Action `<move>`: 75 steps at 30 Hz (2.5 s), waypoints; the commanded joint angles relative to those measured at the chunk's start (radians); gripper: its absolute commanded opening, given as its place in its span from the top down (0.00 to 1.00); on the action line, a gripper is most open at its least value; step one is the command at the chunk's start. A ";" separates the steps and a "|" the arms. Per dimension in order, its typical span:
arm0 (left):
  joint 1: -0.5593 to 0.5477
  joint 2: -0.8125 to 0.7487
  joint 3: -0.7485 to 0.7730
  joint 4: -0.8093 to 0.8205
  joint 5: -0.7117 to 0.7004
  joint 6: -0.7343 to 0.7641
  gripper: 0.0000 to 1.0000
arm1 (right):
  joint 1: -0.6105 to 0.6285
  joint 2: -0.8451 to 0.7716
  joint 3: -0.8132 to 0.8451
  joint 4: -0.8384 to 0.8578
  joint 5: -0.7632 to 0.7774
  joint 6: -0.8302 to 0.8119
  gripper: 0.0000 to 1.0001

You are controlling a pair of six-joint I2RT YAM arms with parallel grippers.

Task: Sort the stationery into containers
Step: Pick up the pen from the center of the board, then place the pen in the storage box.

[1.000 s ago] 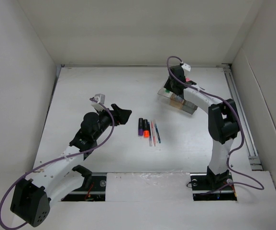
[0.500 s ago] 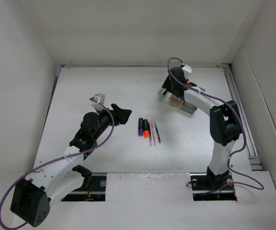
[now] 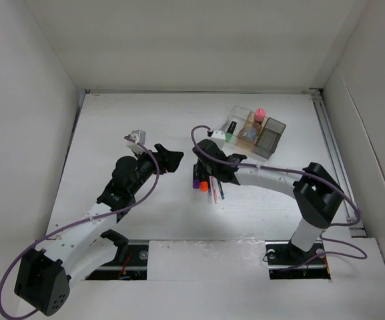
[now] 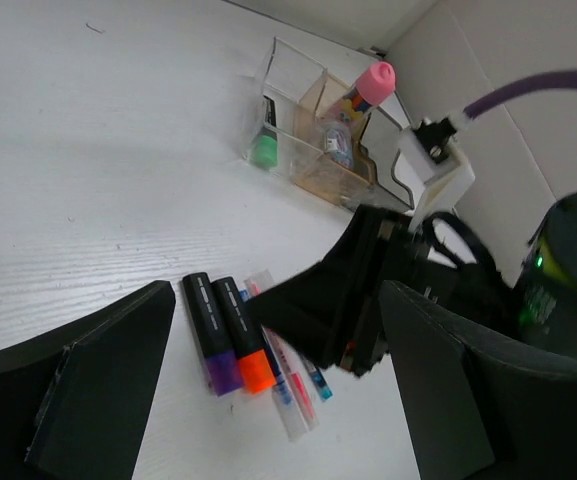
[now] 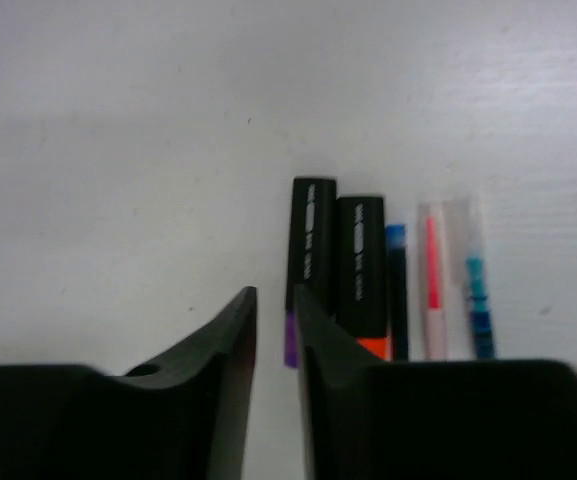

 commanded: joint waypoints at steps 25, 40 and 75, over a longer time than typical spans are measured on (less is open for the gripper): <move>0.003 -0.207 -0.152 0.035 -0.162 0.062 0.20 | 0.139 0.285 0.185 -0.172 0.173 0.217 0.52; 0.003 -0.294 -0.133 -0.008 -0.131 0.062 0.20 | 0.096 0.143 0.238 -0.187 0.243 0.126 0.86; 0.003 -0.240 -0.116 0.026 -0.071 0.062 0.20 | -0.478 0.356 0.665 -0.350 0.049 -0.218 0.82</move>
